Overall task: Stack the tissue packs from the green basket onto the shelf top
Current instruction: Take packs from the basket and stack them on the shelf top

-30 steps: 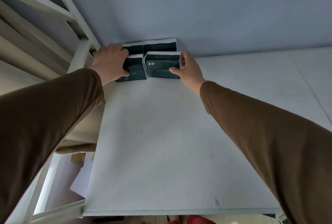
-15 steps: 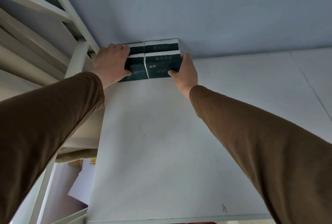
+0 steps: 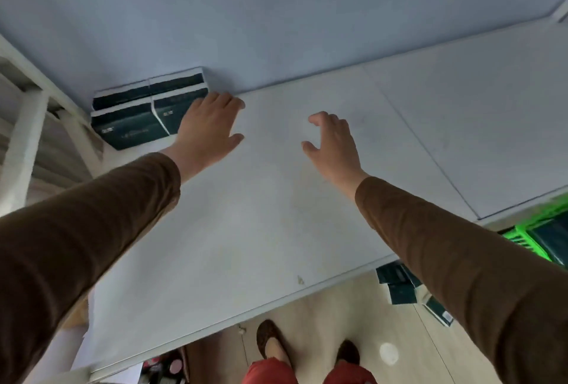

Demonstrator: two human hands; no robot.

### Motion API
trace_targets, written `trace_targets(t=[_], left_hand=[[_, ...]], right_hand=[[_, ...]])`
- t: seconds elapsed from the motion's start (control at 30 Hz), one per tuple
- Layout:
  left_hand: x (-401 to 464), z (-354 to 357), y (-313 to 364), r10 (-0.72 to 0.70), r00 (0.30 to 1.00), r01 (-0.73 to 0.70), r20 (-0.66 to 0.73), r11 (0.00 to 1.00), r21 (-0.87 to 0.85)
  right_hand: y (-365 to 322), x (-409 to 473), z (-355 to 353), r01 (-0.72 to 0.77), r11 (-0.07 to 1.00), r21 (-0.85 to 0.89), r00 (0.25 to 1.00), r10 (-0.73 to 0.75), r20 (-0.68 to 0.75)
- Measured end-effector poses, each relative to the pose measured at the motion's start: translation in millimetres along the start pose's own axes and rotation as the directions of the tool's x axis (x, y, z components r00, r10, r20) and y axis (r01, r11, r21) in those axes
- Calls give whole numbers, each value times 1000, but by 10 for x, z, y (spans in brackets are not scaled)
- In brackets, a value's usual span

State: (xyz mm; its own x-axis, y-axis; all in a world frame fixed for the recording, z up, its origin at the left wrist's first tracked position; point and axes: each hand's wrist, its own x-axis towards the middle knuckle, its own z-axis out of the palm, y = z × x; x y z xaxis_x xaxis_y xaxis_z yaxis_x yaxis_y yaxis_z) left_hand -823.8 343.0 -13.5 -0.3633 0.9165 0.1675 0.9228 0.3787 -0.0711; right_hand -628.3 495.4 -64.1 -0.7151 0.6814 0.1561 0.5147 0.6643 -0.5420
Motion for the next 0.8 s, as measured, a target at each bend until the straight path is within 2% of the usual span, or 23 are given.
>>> trace_targets(t=[0.17, 0.3, 0.47, 0.63, 0.8], left_hand=[[207, 27, 1509, 160, 987, -153, 32, 978, -144], [253, 44, 2892, 289, 957, -282, 2, 935, -215], [156, 86, 4539, 380, 924, -376, -39, 886, -273], [32, 308, 5851, 410, 912, -387, -7, 857, -341], [207, 659, 6819, 393, 916, -333, 76, 854, -400]], right_hand=[[955, -819, -897, -113, 988, -107, 992, 106, -67], [1810, -1590, -1601, -190, 970, -153, 978, 174, -113], [2954, -2551, -2408, -287, 935, -208, 955, 262, -142], [4013, -3241, -2968, -349, 904, -249, 937, 333, -105], [4966, -3389, -3256, -427, 875, -229, 904, 421, -77]])
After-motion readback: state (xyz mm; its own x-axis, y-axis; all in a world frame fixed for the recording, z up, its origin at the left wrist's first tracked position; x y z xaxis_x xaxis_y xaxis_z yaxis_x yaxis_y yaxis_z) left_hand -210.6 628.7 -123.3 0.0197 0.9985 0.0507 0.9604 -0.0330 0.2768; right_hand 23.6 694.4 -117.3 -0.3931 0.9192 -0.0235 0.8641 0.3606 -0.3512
